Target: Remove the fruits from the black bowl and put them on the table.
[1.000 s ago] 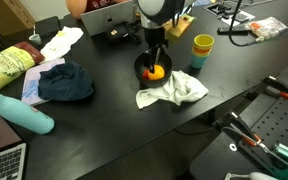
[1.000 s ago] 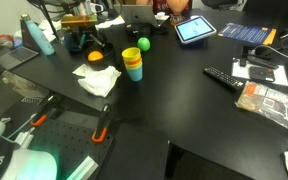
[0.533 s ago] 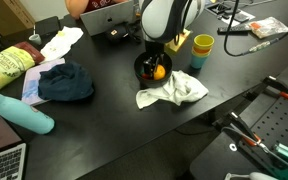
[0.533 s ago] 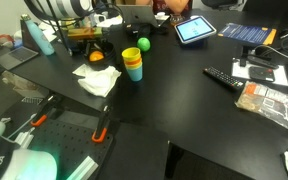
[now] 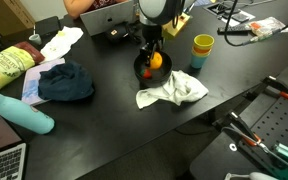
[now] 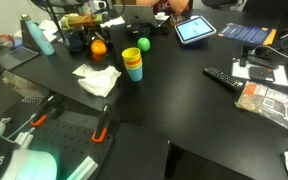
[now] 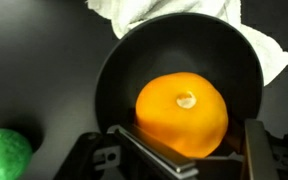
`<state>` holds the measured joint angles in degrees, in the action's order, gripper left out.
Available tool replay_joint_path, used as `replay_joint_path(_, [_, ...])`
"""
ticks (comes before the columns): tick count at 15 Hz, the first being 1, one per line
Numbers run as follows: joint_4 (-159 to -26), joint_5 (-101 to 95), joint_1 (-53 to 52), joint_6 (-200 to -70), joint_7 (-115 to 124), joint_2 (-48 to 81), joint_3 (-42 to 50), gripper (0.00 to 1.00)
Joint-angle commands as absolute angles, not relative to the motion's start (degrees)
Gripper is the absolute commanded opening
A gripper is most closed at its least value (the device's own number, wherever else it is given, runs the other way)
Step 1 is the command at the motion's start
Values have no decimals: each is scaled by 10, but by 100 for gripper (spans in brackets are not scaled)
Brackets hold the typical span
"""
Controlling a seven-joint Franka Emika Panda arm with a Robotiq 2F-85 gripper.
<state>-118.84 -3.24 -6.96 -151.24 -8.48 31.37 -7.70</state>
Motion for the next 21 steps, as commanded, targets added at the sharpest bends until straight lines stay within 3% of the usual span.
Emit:
replay_joint_path(1, [-1195,-79,-80,-1489,-53,254,-27,58])
replay_joint_path(7, [-1126,-145,-76,-1486,21,311,49,58])
replay_joint_path(17, [-1020,-117,-64,-1531,33,476,45,58])
replay_joint_path(18, [-1016,-117,-66,-1530,35,479,47,96])
replay_joint_path(21, [-1034,-130,-90,-1535,57,446,66,100])
